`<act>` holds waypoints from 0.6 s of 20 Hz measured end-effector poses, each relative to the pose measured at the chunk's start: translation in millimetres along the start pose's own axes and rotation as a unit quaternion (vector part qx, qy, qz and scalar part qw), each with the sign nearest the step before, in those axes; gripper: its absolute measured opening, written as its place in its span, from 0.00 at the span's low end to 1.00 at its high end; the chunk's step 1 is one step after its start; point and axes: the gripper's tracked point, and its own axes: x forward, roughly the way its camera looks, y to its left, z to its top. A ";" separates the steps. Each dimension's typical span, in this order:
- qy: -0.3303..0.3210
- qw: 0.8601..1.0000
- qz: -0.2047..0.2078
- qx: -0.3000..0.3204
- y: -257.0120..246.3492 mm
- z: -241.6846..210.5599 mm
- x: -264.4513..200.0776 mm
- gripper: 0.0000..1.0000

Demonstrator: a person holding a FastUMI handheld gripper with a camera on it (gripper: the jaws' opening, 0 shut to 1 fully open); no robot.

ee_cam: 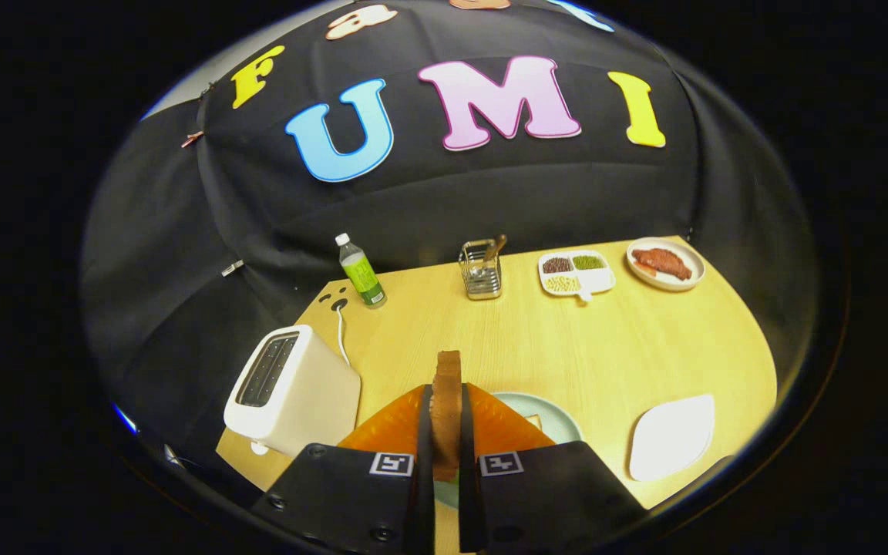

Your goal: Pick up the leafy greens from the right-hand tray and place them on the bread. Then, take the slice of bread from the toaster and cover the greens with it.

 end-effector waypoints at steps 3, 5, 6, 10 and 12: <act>0.018 1.000 0.000 0.021 -3.5 -23.4 16.2 0.16; 0.025 0.999 -0.001 0.040 -8.0 -34.3 26.5 0.17; 0.031 0.998 -0.001 0.050 -10.6 -40.1 30.0 0.17; 0.042 0.998 -0.033 0.031 -40.4 -54.4 43.3 0.17; 0.056 0.997 -0.046 0.012 -53.6 -65.8 47.1 0.17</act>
